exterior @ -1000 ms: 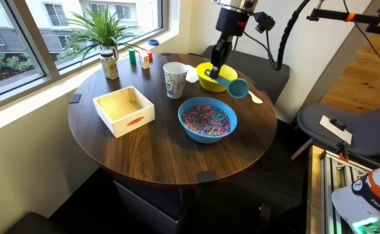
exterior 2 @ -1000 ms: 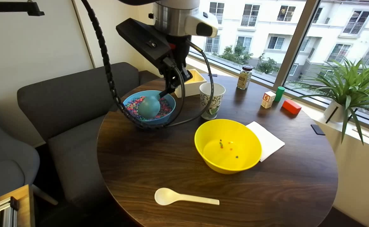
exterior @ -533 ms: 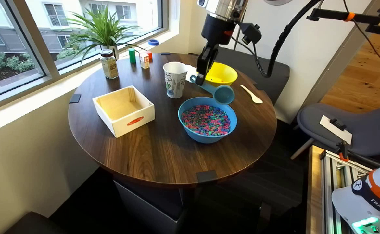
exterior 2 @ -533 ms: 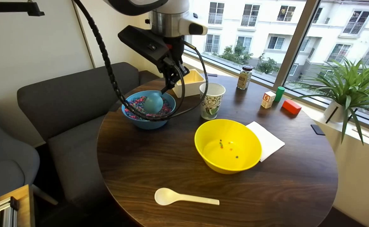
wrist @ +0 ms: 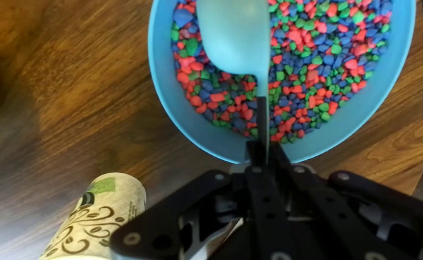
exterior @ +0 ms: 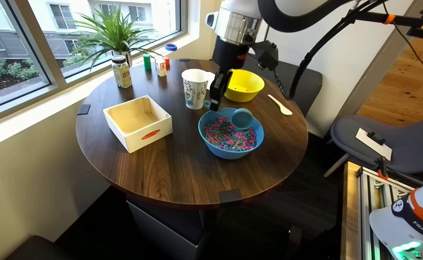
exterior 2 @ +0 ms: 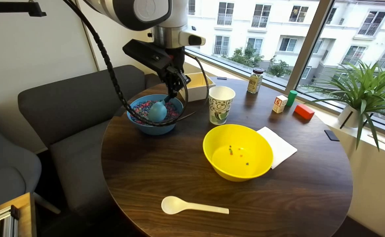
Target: Use the blue ladle to put some of the contents of the blue bowl into the yellow bowl
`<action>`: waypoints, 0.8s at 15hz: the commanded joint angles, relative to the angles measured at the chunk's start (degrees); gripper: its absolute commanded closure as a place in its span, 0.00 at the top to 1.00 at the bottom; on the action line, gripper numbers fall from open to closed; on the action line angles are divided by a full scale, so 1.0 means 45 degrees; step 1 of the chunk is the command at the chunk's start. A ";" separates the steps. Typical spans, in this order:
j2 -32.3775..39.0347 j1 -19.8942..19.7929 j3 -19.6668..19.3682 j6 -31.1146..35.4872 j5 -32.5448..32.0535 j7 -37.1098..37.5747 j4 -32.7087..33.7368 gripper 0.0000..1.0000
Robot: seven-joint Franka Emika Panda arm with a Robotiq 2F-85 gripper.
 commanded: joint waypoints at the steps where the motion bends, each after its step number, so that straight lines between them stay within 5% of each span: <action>1: 0.0296 0.0210 0.0071 0.0763 -0.0723 0.0678 -0.0015 0.02; 12: 0.0571 0.0337 0.0353 0.2181 -0.0131 0.1242 -0.0353 0.02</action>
